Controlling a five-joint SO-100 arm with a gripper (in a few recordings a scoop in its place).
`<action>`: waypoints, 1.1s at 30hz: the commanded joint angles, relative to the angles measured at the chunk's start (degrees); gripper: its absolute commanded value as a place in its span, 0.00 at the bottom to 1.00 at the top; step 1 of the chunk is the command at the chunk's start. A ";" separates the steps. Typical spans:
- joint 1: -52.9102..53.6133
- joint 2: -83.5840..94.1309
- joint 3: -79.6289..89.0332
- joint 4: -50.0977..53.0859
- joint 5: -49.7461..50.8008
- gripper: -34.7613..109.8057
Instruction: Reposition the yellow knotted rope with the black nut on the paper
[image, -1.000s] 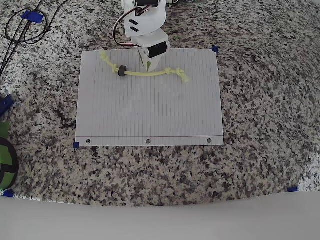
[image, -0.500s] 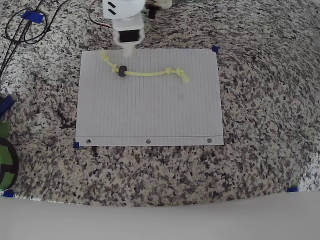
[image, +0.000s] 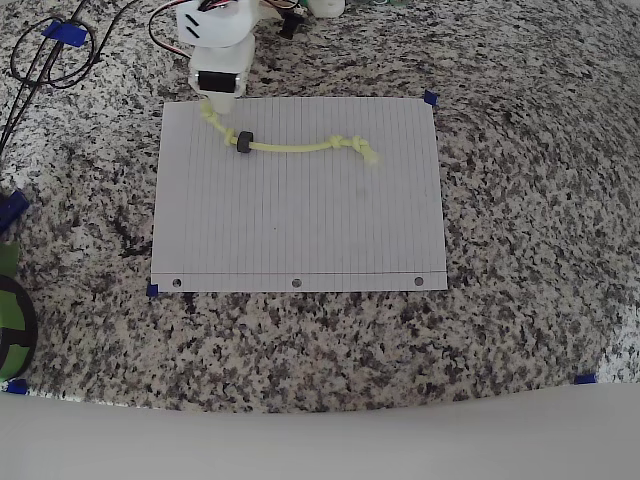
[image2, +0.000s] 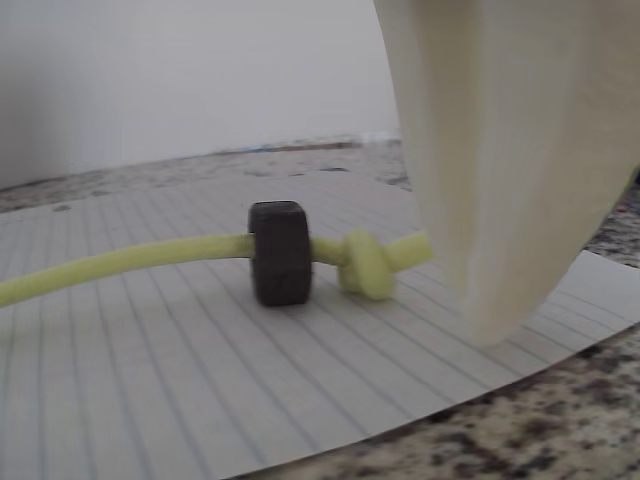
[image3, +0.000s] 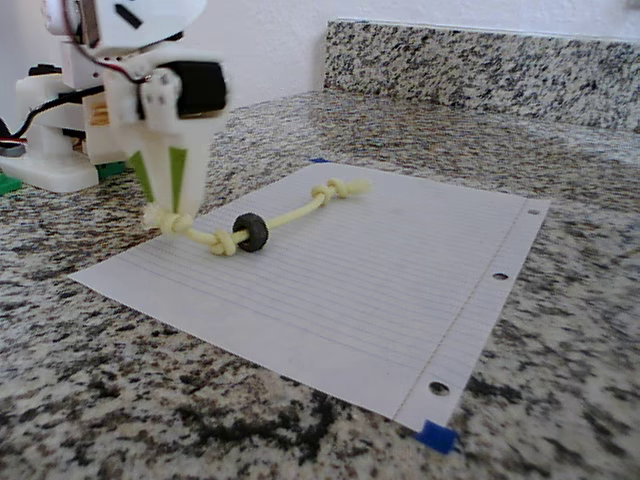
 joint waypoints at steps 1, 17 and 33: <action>0.53 -0.18 -2.81 -1.49 -0.62 0.24; -1.93 3.52 -2.64 0.79 -0.53 0.24; -23.03 39.37 4.04 17.67 -0.26 0.24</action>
